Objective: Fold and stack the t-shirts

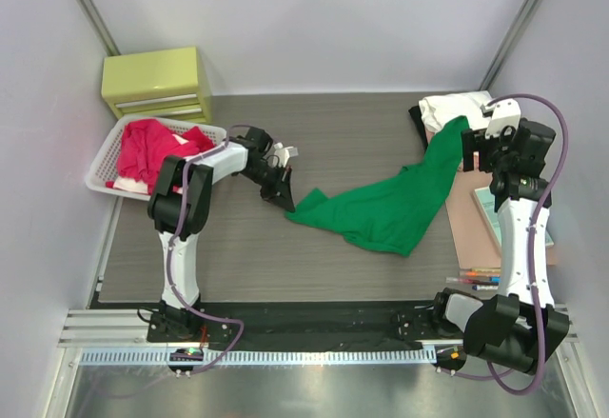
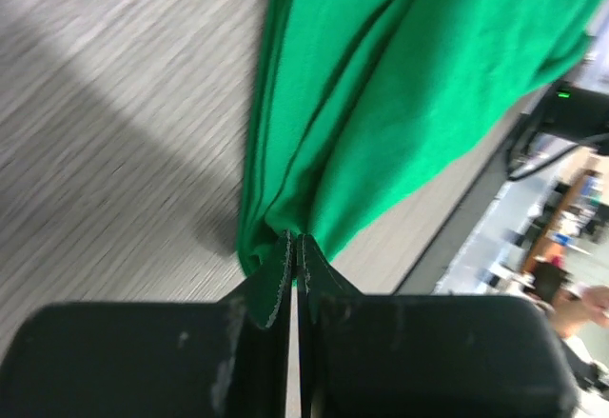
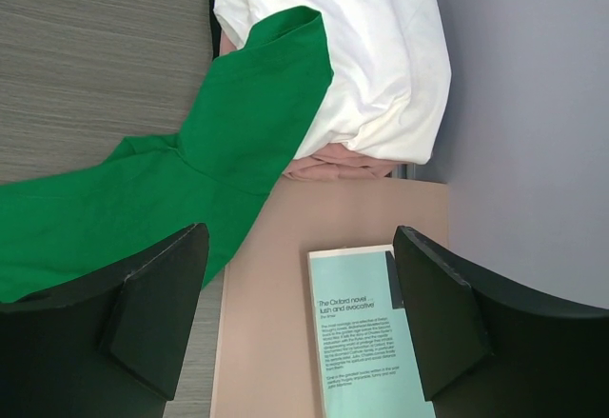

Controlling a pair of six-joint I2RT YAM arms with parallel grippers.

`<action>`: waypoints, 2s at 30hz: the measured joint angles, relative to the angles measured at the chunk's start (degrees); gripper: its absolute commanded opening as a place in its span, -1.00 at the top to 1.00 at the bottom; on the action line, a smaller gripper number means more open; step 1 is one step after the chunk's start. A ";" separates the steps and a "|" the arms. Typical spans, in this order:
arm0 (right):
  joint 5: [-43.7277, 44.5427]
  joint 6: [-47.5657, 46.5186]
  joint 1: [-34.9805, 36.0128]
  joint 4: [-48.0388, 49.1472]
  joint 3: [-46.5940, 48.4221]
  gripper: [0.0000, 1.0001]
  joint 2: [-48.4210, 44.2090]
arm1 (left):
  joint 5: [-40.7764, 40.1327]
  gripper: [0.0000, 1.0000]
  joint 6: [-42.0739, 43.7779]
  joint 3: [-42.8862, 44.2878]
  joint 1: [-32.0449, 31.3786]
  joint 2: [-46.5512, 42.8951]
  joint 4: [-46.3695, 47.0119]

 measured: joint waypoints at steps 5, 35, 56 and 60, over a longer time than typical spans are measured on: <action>-0.02 -0.02 0.00 0.31 -1.09 -0.66 0.02 | -6.12 1.00 2.03 0.24 0.00 -4.72 -0.96; -3.17 0.37 0.00 -0.52 -3.89 -0.65 -1.90 | -25.29 -0.20 10.99 -2.86 9.29 -36.57 -6.14; -6.01 -0.09 0.00 -1.25 -8.59 -0.65 -3.04 | -32.24 -0.23 4.00 -5.79 9.01 -18.21 -1.07; -5.99 -0.33 0.00 -1.27 -9.97 -0.66 -3.76 | -40.46 -0.24 1.68 -3.67 8.68 -14.84 -0.68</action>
